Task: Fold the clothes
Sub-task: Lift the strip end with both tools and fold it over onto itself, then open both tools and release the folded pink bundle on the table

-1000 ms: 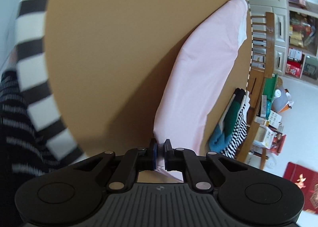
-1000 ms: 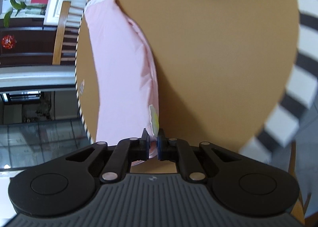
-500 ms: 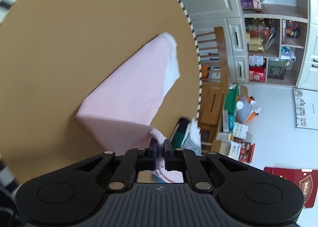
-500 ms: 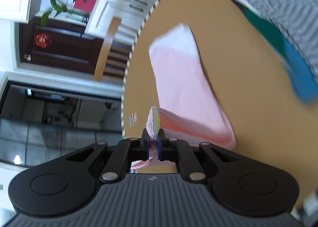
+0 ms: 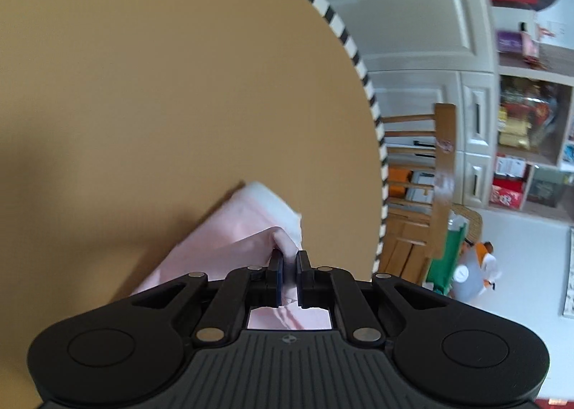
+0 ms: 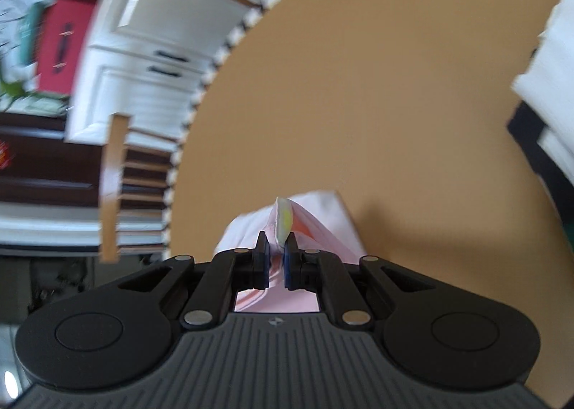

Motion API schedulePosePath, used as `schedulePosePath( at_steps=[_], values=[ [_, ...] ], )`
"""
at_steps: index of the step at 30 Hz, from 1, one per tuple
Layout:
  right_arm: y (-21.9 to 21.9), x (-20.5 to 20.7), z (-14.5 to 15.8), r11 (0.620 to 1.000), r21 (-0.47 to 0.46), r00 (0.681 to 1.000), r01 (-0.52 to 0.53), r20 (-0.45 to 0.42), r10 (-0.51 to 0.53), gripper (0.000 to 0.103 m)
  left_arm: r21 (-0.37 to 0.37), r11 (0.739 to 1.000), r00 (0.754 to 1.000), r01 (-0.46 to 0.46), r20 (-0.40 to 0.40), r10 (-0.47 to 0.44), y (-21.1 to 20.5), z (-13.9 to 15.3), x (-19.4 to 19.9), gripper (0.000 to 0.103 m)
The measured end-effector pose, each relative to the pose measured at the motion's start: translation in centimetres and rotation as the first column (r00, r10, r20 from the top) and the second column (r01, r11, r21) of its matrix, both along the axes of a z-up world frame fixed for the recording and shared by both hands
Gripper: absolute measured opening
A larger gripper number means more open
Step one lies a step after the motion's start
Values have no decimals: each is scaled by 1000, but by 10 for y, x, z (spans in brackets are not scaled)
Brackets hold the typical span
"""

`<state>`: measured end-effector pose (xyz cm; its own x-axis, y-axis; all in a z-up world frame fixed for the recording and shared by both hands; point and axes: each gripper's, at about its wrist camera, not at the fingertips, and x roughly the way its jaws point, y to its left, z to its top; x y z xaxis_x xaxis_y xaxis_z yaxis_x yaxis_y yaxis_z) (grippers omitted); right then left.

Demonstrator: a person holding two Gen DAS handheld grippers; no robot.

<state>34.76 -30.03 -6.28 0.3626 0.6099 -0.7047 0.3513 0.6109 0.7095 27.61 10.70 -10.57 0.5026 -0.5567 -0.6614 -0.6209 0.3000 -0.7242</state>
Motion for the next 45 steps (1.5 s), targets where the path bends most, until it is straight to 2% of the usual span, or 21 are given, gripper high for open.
schedulePosePath(
  at_steps=[1,3,5,6,9,10,13,16,17,21,23,24,25,29,32,35,38,39,40,42,45],
  values=[
    [2,8,-10,1000,-4,1000,11,-25,-11,9,-13,1000,1000,-8,-26,8,1,-10,9,8],
    [2,18,-29,997,16,993,71,-97,-69,16,-40,998,996,-45,-82,42,7,-29,22,29],
    [0,25,-41,990,51,983,132,-132,-124,36,-77,992,994,-97,-63,92,16,-36,30,36],
    [-2,28,-42,986,68,983,152,-119,-143,49,-95,988,992,-122,-47,118,21,-38,34,37],
    [-8,29,-35,977,78,980,197,18,-199,50,-117,976,978,-182,82,192,36,-35,35,38],
    [-6,26,-29,985,47,982,164,91,-168,50,-95,980,975,-176,123,187,38,-31,33,39],
    [16,15,-21,991,-122,968,-45,240,74,46,69,998,971,13,236,-29,31,-17,20,40],
    [41,5,-22,912,-374,901,-170,316,298,45,289,947,934,141,280,-224,13,-13,2,40],
    [50,3,-24,875,-449,874,-181,335,353,45,327,934,927,145,285,-244,10,-17,-1,40],
    [79,5,-35,787,-569,794,-239,353,495,33,423,898,922,123,286,-261,4,-29,-3,40],
    [93,5,-38,738,-624,749,-258,353,560,23,439,891,923,116,284,-260,3,-29,-6,42],
    [100,7,-36,710,-648,734,-275,336,590,9,440,891,924,112,283,-256,3,-29,-8,43],
    [103,9,-39,698,-656,735,-287,317,600,5,436,894,925,107,285,-250,4,-29,-9,43],
    [92,6,-26,769,-599,757,-222,391,523,0,397,916,927,56,320,-195,5,-26,-13,45],
    [83,4,-12,772,-619,743,-145,447,498,0,384,921,912,58,356,-206,4,-19,-12,46],
    [82,21,-22,770,-602,764,-211,390,514,2,382,920,897,90,370,-242,-3,-14,-10,49],
    [87,15,-31,741,-618,722,-263,383,576,24,375,920,890,118,371,-265,-8,-13,-8,50],
    [85,13,-34,734,-621,715,-274,380,588,38,374,919,889,124,369,-270,-8,-13,-7,50],
    [83,10,-36,728,-624,707,-284,376,599,39,377,917,889,130,366,-276,-10,-15,-6,51],
    [80,7,-38,730,-621,705,-287,378,599,32,398,906,888,144,353,-296,-13,-17,-5,51],
    [79,7,-36,757,-599,723,-263,397,565,8,417,894,886,161,338,-317,-20,-20,0,51]
  ],
)
